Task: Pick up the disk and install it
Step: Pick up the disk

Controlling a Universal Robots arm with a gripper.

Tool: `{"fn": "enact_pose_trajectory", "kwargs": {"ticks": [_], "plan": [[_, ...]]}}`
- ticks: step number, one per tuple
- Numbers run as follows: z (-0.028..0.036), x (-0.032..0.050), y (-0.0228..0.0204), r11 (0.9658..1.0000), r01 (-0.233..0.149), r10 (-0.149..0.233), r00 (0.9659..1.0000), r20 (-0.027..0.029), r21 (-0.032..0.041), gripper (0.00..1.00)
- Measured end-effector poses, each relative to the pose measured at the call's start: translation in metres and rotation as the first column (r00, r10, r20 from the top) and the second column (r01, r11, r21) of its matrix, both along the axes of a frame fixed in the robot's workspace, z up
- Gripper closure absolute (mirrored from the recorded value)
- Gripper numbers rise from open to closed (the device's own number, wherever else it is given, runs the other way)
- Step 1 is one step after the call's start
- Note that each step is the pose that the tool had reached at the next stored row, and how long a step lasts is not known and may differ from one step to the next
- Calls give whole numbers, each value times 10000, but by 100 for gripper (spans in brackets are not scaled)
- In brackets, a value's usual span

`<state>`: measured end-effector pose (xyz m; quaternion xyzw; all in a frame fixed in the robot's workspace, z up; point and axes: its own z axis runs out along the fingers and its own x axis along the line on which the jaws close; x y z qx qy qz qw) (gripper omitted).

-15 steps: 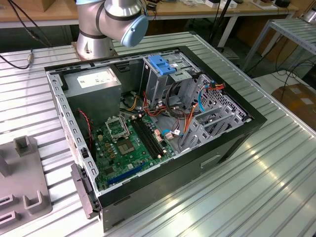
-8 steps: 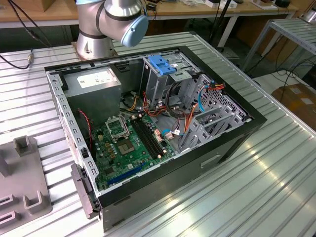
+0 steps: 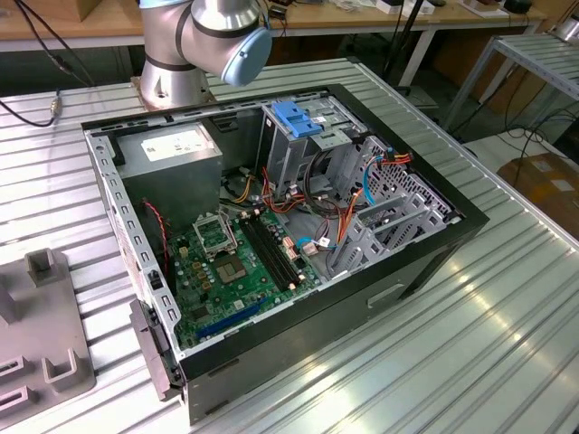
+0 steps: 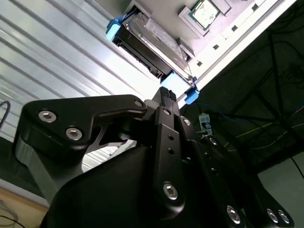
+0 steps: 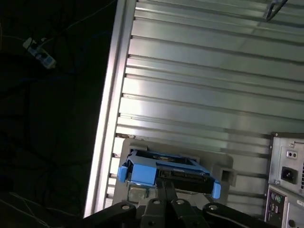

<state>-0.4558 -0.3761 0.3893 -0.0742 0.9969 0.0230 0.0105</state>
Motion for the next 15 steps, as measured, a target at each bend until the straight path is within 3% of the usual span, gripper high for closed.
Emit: {"fn": "enact_pose_trajectory", "kwargs": {"ticks": [5,9,10,15], "plan": [[0,0,0,9979,-643,643,9979,0,0,90],[1,-3,0,9921,-1255,1255,9921,-2,-1,90],[1,-4,0,9903,-1392,1392,9903,-1,0,90],[0,-10,0,9734,-2290,2290,9734,0,0,90]]}}
